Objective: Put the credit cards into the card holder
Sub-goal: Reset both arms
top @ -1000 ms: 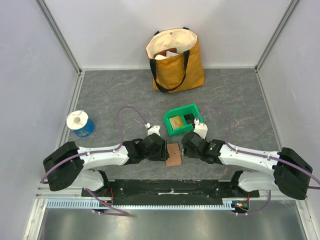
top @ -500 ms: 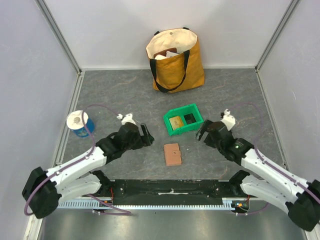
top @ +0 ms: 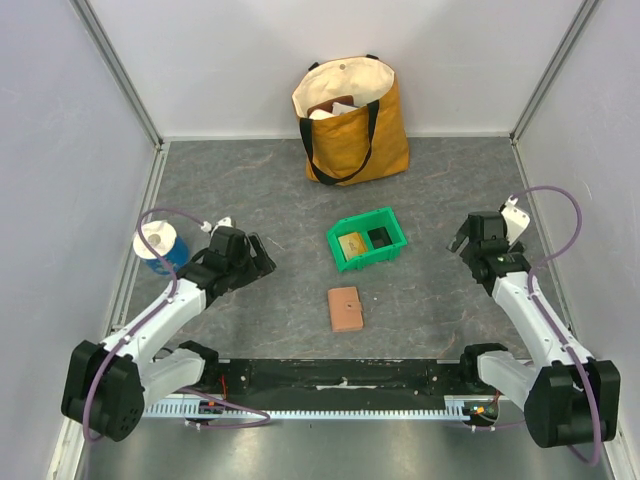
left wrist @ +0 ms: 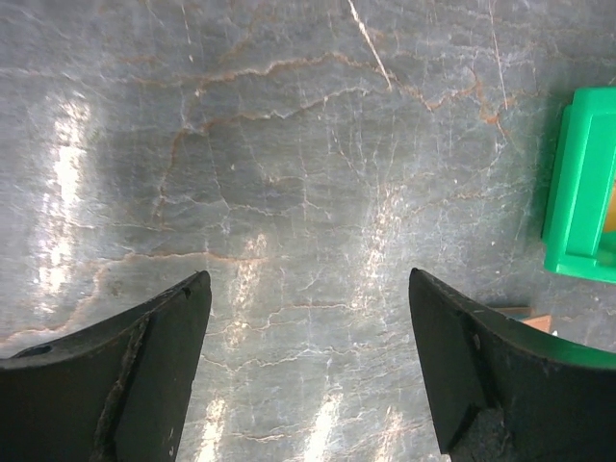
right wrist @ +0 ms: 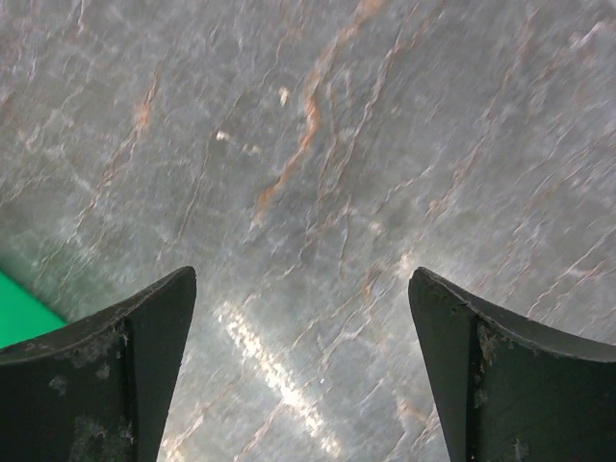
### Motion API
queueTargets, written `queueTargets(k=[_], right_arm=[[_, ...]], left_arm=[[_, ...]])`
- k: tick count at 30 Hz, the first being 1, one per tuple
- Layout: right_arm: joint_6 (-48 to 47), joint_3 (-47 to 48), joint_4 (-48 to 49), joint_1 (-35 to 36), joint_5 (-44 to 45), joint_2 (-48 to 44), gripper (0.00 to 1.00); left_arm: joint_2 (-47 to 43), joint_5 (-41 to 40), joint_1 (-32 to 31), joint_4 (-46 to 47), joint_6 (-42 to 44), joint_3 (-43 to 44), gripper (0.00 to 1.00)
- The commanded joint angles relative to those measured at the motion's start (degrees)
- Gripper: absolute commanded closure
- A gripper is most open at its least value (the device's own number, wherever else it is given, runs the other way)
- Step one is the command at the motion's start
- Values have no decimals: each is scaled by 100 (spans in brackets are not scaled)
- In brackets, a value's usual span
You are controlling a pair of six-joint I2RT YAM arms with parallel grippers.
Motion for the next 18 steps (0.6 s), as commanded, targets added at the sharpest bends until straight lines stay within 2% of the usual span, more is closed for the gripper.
queueTargets(k=[1, 5, 8, 9, 11, 13, 15, 17, 18], right_arm=[[-938, -17, 1001, -14, 840, 37, 2], [-1343, -492, 2099, 47, 867, -104, 2], [-2316, -1255, 3924, 214, 1139, 88, 2], [-2459, -1344, 4130, 223, 1313, 211, 2], [-2338, -1564, 4595, 223, 1535, 422, 2], [-2574, -2143, 6067, 223, 1482, 747, 2], [-2619, -2355, 6722, 223, 1509, 1028, 2], [-2628, -2173, 6673, 223, 1545, 1266, 2], [-2802, -2206, 7064, 223, 1570, 1415, 2]], left_arm=[[57, -444, 10, -380, 459, 488, 12], [-232, -796, 1, -284, 521, 366, 12], [-557, -893, 9, -12, 635, 243, 11], [-663, -946, 9, 24, 687, 234, 11], [-865, -1095, 1, 77, 758, 181, 11], [-1058, -1201, 1, 147, 767, 120, 11], [-1199, -1219, 1, 226, 811, 75, 11], [-1349, -1245, 1, 235, 811, 40, 10], [-1410, -1254, 9, 261, 811, 5, 10]])
